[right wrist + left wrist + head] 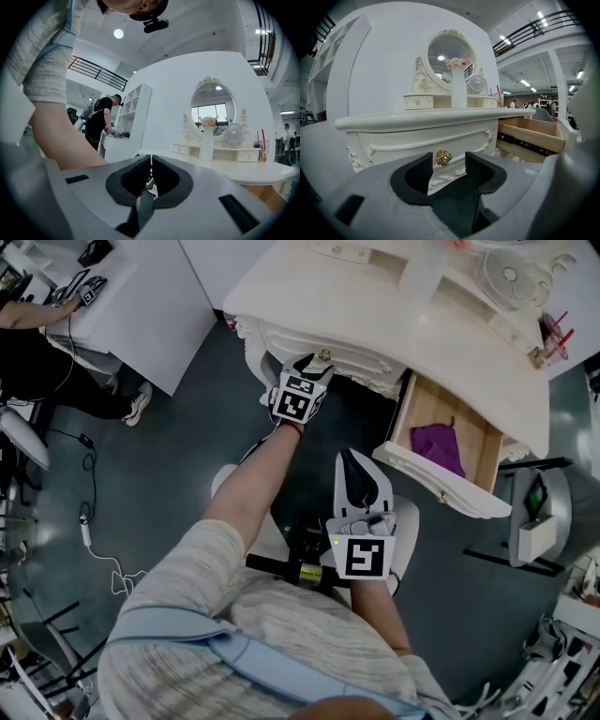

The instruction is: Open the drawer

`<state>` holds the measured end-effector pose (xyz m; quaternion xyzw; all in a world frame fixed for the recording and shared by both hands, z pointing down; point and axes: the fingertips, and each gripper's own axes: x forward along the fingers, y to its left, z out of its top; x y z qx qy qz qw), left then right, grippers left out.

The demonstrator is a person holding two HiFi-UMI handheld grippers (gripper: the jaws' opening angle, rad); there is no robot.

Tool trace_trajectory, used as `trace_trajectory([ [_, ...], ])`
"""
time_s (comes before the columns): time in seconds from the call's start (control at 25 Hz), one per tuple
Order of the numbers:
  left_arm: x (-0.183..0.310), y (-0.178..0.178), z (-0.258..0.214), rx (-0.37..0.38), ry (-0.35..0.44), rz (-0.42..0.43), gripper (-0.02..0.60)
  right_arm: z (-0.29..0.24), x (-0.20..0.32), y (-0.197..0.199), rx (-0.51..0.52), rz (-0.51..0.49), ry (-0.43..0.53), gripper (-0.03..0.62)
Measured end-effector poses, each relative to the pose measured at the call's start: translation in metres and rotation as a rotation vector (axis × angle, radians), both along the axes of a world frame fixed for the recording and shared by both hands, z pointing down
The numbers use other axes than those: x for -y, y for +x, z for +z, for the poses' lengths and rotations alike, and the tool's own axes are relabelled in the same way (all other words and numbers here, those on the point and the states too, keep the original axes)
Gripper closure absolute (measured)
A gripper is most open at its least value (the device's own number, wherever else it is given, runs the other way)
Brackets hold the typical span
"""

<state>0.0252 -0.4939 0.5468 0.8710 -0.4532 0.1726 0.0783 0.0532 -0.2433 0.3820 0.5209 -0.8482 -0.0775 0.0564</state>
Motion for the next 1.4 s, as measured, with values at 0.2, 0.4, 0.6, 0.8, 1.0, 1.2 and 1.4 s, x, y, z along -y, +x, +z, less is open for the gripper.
trace_trajectory([
  [0.2, 0.018, 0.001, 0.016, 0.003, -0.047, -0.038, 0.368, 0.005, 0.0, -0.002, -0.015, -0.004, -0.016, 0.583],
  [0.4, 0.03, 0.011, 0.021, 0.007, -0.062, -0.031, 0.379, 0.006, 0.003, -0.003, -0.014, 0.003, -0.03, 0.583],
  [0.6, 0.035, 0.011, 0.024, 0.019, -0.075, -0.05, 0.412, 0.008, 0.003, -0.002, -0.012, 0.007, -0.036, 0.583],
  [0.8, 0.039, 0.009, 0.03, 0.029, -0.074, -0.054, 0.439, 0.01, 0.003, -0.003, -0.027, 0.001, -0.038, 0.583],
  [1.0, 0.038, 0.009, 0.029, 0.026, -0.081, -0.053, 0.443, 0.011, 0.003, -0.003, -0.041, -0.002, -0.038, 0.583],
  [1.2, 0.035, 0.009, 0.03, 0.04, -0.118, -0.047, 0.445, 0.011, 0.003, -0.003, -0.029, 0.001, -0.047, 0.583],
  [1.4, 0.027, 0.006, 0.029, 0.025, -0.119, -0.049, 0.445, 0.011, 0.003, -0.004, -0.035, -0.001, -0.047, 0.583],
])
